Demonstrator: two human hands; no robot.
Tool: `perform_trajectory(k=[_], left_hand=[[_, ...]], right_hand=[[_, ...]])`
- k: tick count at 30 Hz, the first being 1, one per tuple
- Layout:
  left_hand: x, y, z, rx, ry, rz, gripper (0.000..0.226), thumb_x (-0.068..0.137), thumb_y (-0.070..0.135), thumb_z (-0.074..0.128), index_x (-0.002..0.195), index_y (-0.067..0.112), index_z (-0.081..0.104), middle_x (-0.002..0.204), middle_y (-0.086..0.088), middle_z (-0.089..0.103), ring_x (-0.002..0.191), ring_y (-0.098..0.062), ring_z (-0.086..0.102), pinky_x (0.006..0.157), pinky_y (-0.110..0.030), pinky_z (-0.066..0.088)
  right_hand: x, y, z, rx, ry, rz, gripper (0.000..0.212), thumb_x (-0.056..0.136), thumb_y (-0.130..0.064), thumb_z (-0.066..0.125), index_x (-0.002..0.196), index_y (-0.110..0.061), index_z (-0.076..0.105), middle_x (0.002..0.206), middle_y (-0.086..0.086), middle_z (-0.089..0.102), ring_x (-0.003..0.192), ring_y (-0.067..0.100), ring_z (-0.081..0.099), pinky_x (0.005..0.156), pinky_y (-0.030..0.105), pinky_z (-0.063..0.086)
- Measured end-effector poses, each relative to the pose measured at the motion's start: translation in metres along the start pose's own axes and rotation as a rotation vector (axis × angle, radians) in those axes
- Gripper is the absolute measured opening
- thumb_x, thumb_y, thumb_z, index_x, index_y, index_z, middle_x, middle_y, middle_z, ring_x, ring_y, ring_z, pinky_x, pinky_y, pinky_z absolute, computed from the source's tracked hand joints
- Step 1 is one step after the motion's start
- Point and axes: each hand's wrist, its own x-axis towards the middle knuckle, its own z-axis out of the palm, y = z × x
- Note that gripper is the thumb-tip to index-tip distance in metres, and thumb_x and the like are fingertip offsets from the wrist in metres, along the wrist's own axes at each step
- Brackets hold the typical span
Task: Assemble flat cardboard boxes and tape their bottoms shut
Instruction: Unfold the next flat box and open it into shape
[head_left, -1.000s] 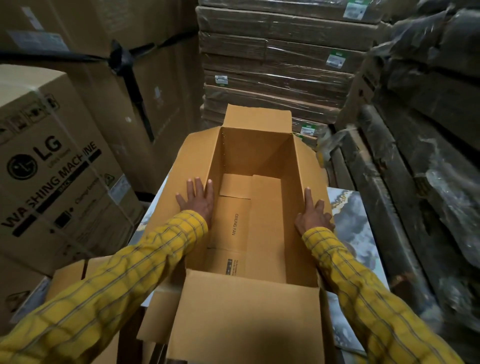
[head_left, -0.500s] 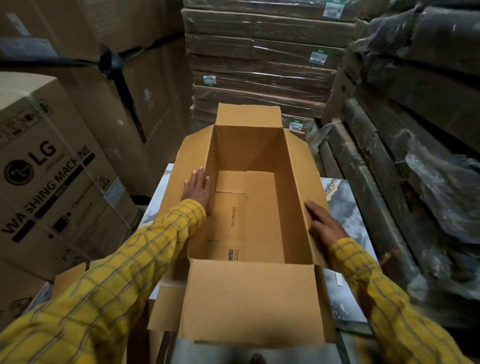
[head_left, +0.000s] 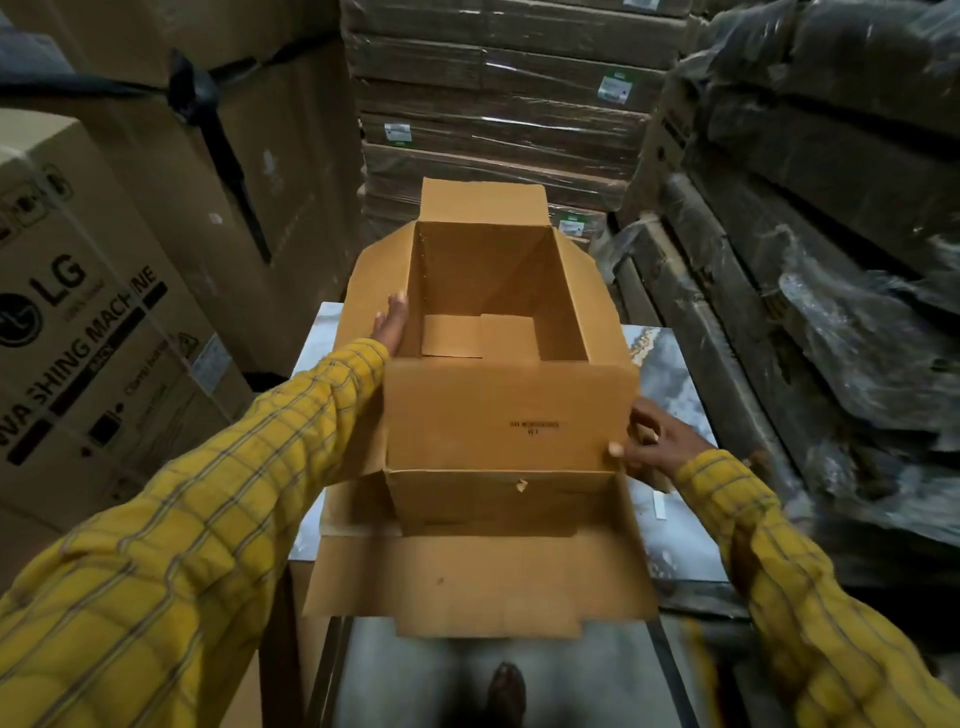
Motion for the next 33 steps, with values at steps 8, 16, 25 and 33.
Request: perform_trajectory(k=[8,16,25,33], left_hand=[[-0.012,-0.017,0.019,0.4,0.118,0.219,0.07,0.101,0.063,0.026,0.159,0.025,0.016,0.167,0.006,0.005,0.154,-0.019,0.002,0.121,-0.058,0.0],[-0.039,-0.054,0.024,0.736,0.112,0.314,0.083,0.1,0.046,0.05,0.159,0.018,-0.001,0.167,0.003,-0.01,0.154,-0.024,-0.005,0.121,-0.059,0.01],[-0.072,-0.058,0.029,0.844,0.22,0.336,0.092,0.089,0.049,0.064,0.156,0.014,0.012,0.163,-0.006,0.01,0.149,-0.033,0.012,0.118,-0.057,0.021],[-0.017,-0.016,0.029,0.955,0.264,0.302,0.089,0.083,0.043,0.071,0.151,0.011,0.023,0.162,-0.012,0.009,0.147,-0.036,0.011,0.118,-0.051,0.02]], right_hand=[[0.054,-0.037,0.054,-0.366,0.357,0.28,0.077,0.092,-0.065,0.052,0.157,-0.031,0.027,0.158,0.008,0.03,0.141,0.04,0.03,0.118,0.053,0.026],[0.029,-0.033,0.083,-0.534,0.41,0.339,0.065,0.104,-0.046,0.037,0.16,-0.03,0.009,0.162,0.004,0.02,0.144,0.038,0.024,0.111,0.064,0.028],[-0.004,-0.021,0.094,-0.634,0.445,0.357,0.077,0.098,-0.061,0.039,0.16,-0.031,0.004,0.165,0.005,0.015,0.145,0.039,0.022,0.112,0.065,0.026],[0.06,-0.04,0.073,-0.674,0.355,0.311,0.094,0.095,-0.067,0.043,0.161,-0.023,-0.009,0.169,0.005,-0.006,0.154,0.035,0.002,0.119,0.062,0.013]])
